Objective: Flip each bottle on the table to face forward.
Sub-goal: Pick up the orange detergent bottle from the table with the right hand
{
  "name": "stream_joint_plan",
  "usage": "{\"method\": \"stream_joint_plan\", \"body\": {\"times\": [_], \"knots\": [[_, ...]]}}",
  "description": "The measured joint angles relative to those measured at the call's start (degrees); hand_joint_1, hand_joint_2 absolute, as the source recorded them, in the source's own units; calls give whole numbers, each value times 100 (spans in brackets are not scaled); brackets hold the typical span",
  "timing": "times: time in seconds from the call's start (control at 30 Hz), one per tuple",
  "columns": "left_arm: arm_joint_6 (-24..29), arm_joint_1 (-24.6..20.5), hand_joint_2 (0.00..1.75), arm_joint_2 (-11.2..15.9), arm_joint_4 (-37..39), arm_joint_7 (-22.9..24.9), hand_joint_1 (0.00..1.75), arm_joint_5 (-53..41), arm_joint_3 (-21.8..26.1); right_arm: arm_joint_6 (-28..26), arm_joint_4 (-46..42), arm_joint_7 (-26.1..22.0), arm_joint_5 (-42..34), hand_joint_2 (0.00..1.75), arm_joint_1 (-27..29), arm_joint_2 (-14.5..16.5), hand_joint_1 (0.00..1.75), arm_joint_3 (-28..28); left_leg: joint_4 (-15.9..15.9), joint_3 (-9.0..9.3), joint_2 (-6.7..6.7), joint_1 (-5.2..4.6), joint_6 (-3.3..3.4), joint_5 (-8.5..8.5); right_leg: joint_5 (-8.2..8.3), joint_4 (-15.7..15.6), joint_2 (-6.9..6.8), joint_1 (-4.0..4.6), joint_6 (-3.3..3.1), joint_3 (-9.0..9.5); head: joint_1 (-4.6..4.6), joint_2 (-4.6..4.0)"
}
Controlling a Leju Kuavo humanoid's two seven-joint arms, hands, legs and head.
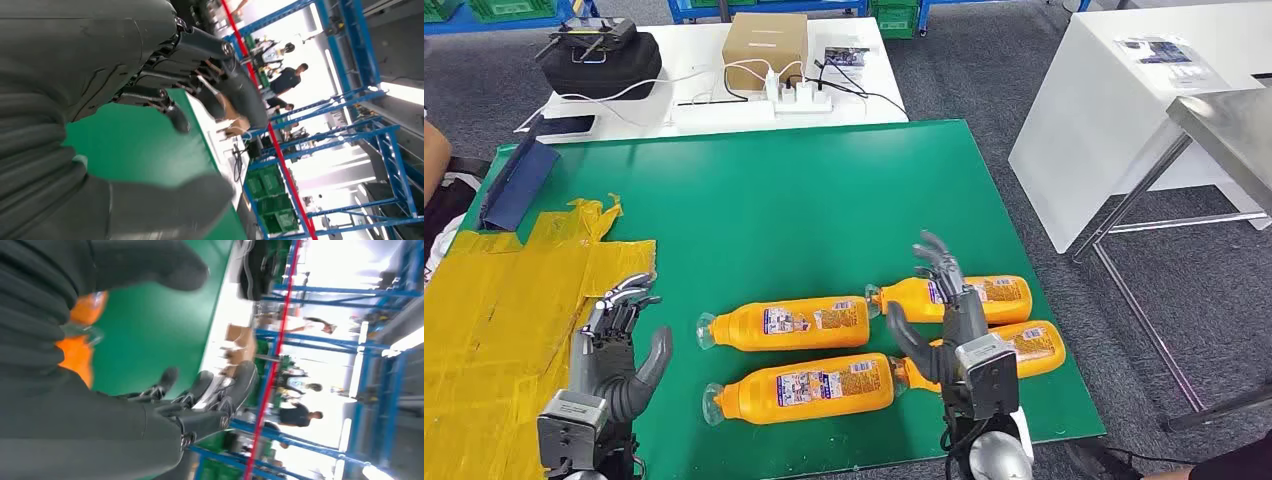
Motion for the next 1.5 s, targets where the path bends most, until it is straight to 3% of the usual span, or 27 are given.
{"method": "stream_joint_plan", "body": {"times": [0.33,1.1,1.13,1.17,1.23,1.27,1.3,1.43,1.5], "knots": [[42,-2,175,-15,-2,7,175,3,4,-72,-110,-43,-115,175,-81,-15,175,346,0,-13,3,-3,5,5,17,1,0,-1,11,46,0,0],[56,-2,175,-23,-3,7,175,24,4,-114,-139,-55,-119,175,-98,-17,175,416,0,-13,4,-2,3,3,10,1,1,0,1,44,0,0],[56,-2,175,-23,-4,7,175,24,4,-114,-139,-55,-119,175,-102,-17,166,416,0,-13,4,-2,3,3,10,1,1,0,1,44,0,0],[56,-2,175,-23,-3,6,165,24,4,-115,-139,-55,-120,175,-106,-18,122,417,0,-13,4,-2,3,3,10,1,1,0,1,43,0,0],[55,-2,175,-23,-4,5,78,28,4,-119,-139,-51,-109,175,-115,-19,35,420,0,-13,4,-2,3,3,10,1,1,0,0,44,0,0],[55,-3,175,-23,-4,5,34,33,4,-139,-137,-22,-57,175,-126,-22,0,420,0,-13,4,-2,3,3,10,1,1,0,0,44,0,0],[54,-6,175,-23,-4,6,0,38,4,-180,-133,41,54,175,-146,-28,0,421,0,-13,4,-2,3,3,10,1,1,0,1,44,0,0],[17,-51,175,-26,-3,104,0,45,6,-424,73,673,1203,175,-431,-116,0,469,0,-13,7,-2,5,6,13,1,2,0,-1,44,0,0],[-122,-135,175,-36,0,179,0,83,2,-285,391,1040,2092,175,-760,-201,0,572,0,-17,7,-2,6,13,20,2,2,1,-4,43,1,0]]}}
